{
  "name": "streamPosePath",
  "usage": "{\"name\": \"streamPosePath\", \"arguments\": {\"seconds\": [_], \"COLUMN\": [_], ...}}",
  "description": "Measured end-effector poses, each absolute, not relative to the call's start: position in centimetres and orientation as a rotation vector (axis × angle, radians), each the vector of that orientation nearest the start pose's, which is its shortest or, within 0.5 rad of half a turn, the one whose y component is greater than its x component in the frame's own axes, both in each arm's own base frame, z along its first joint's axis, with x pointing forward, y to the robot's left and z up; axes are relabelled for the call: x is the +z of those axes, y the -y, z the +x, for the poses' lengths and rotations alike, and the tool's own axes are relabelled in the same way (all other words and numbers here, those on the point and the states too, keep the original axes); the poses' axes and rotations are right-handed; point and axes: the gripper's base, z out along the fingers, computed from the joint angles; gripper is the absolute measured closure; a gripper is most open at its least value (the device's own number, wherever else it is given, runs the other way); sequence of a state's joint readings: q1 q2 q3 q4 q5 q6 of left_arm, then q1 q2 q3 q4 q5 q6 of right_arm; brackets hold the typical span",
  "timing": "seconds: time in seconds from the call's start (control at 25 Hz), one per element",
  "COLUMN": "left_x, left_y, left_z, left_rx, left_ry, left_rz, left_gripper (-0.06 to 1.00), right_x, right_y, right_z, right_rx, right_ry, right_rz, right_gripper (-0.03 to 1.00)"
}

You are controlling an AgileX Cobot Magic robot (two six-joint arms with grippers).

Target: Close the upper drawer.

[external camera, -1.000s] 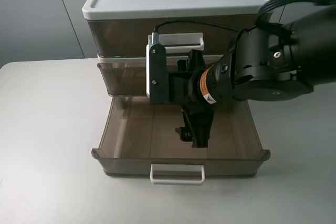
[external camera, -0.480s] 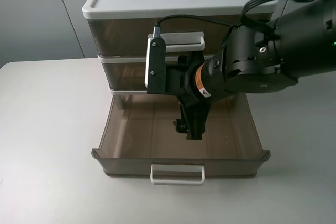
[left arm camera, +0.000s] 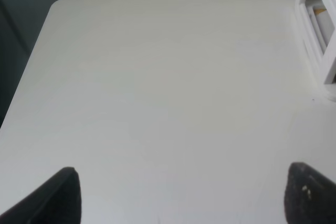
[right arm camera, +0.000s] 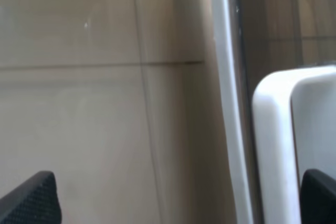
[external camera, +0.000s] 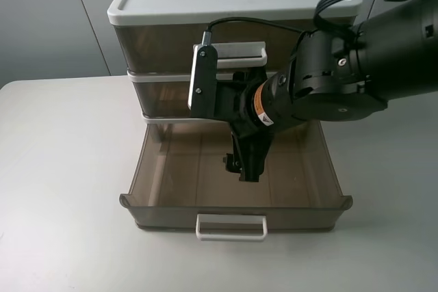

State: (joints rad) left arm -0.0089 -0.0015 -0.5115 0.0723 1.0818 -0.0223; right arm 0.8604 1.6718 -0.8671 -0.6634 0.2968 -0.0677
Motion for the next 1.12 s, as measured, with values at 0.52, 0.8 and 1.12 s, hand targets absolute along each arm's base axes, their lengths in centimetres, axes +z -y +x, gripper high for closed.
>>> {"name": "streamPosePath", "arguments": {"seconds": [0.52,0.8,1.12], "left_x": [27.9,27.9,27.9], "left_y": [-0.6,-0.6,-0.6], "left_z": [-0.7,-0.7,-0.7], "left_rx": [0.067,0.067,0.067], "left_ry": [-2.051,-2.051,-2.051], "left_rz": [-0.019,-0.019,-0.019], "left_gripper": [0.2,0.2,0.2], "right_x": [18.8,19.4,20.0], "right_y": [-24.3,-24.8,-25.5], "right_z": [22.0,22.0,22.1], "right_rx": [0.092,0.237,0.407], "right_ry": [-1.952,-2.02,-2.046], "right_rz": [-1.449,-1.252,-1.042], "right_gripper": [0.29,0.29,0.29]}}
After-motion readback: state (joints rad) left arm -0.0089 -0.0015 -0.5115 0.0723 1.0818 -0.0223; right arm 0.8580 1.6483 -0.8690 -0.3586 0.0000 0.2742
